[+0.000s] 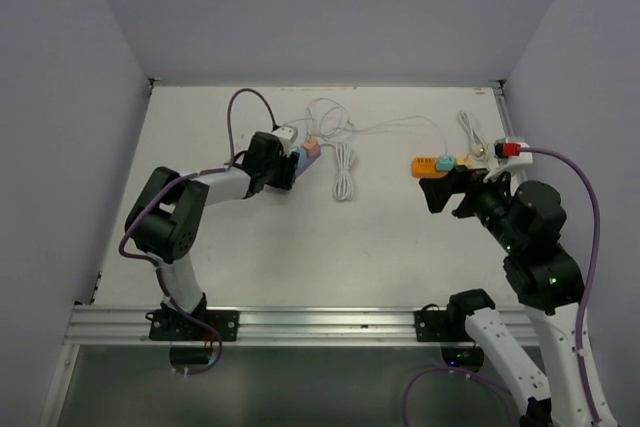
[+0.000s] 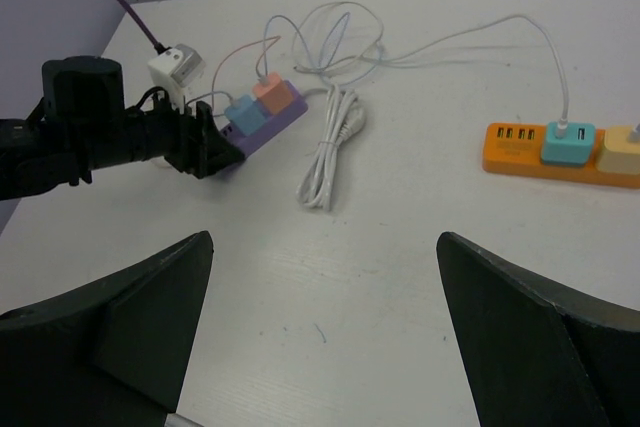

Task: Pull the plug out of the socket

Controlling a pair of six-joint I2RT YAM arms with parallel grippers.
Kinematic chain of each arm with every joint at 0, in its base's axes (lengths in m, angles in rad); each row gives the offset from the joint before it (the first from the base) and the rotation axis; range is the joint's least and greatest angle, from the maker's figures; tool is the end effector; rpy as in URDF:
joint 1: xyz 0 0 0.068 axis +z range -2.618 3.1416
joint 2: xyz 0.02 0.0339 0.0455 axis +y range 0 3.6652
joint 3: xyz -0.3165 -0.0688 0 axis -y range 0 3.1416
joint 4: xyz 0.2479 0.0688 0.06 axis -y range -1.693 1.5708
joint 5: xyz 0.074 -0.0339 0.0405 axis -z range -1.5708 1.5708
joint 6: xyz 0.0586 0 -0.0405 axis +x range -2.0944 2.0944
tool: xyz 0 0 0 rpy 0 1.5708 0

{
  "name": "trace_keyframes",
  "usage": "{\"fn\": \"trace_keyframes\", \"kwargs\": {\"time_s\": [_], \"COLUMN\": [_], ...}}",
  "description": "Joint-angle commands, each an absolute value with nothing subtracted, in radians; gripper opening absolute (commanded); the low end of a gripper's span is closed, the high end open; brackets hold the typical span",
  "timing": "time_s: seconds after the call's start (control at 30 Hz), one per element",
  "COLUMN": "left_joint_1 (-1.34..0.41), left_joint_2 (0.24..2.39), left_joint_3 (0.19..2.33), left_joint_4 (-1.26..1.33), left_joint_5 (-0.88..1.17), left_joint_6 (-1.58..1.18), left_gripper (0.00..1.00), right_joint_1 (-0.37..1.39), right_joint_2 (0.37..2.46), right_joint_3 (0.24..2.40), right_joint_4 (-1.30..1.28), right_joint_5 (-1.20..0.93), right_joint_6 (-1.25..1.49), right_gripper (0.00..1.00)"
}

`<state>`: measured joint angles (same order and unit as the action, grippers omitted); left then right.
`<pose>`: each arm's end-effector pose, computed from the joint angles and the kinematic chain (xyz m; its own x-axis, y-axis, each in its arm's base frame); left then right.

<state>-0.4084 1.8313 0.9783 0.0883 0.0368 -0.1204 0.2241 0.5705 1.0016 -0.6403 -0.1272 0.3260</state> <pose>0.3712 -0.1630 0.1803 -0.6814 0.1641 -0.7133 0.3419 0.9331 -0.1120 0.0793 0.0257 0.4151 -0.3012 0.2572 -0.9182 -0.2586 0.9048 0.3382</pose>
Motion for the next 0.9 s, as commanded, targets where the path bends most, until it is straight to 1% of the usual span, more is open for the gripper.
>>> {"fn": "trace_keyframes", "kwargs": {"time_s": [0.0, 0.13, 0.2, 0.27, 0.4, 0.53, 0.57, 0.63, 0.67, 0.73, 0.77, 0.87], "left_joint_1": [-0.498, -0.581, -0.623, -0.665, -0.765, -0.857, -0.864, -0.877, -0.879, -0.879, -0.879, -0.879], "left_joint_2": [1.784, 1.75, 1.741, 1.741, 1.733, 1.718, 1.707, 1.691, 1.675, 1.658, 1.652, 1.657], "left_joint_3": [0.907, 0.845, 0.816, 0.799, 0.755, 0.761, 0.761, 0.756, 0.744, 0.727, 0.718, 0.719], "left_joint_4": [0.104, 0.109, 0.106, 0.095, 0.095, 0.069, 0.068, 0.077, 0.086, 0.119, 0.126, 0.133], "left_joint_5": [0.022, -0.047, -0.045, -0.044, -0.074, -0.071, -0.064, -0.057, -0.055, -0.052, -0.049, -0.041], "left_joint_6": [-0.176, -0.212, -0.231, -0.242, -0.284, -0.307, -0.305, -0.29, -0.284, -0.252, -0.239, -0.169], "left_gripper": [0.14, 0.13, 0.11, 0.11, 0.14, 0.19, 0.28, 0.42, 0.51, 0.59, 0.67, 0.71], "right_joint_1": [0.23, 0.23, 0.23, 0.23, 0.23, 0.23, 0.23, 0.23, 0.23, 0.232, 0.23, 0.23], "right_joint_2": [0.583, 0.574, 0.569, 0.569, 0.569, 0.568, 0.565, 0.563, 0.563, 0.563, 0.563, 0.575], "right_joint_3": [0.989, 0.968, 0.959, 0.945, 0.917, 0.897, 0.896, 0.89, 0.888, 0.885, 0.885, 0.893], "right_joint_4": [-0.672, -0.676, -0.676, -0.673, -0.667, -0.678, -0.681, -0.689, -0.689, -0.69, -0.687, -0.687], "right_joint_5": [-0.163, -0.183, -0.183, -0.19, -0.212, -0.219, -0.219, -0.219, -0.219, -0.222, -0.222, -0.233], "right_joint_6": [0.347, 0.354, 0.362, 0.374, 0.388, 0.393, 0.393, 0.391, 0.391, 0.391, 0.391, 0.387], "right_gripper": [0.99, 0.99, 0.99, 0.99, 0.99, 0.99, 0.99, 0.99, 0.99, 0.99, 0.99, 0.99]}}
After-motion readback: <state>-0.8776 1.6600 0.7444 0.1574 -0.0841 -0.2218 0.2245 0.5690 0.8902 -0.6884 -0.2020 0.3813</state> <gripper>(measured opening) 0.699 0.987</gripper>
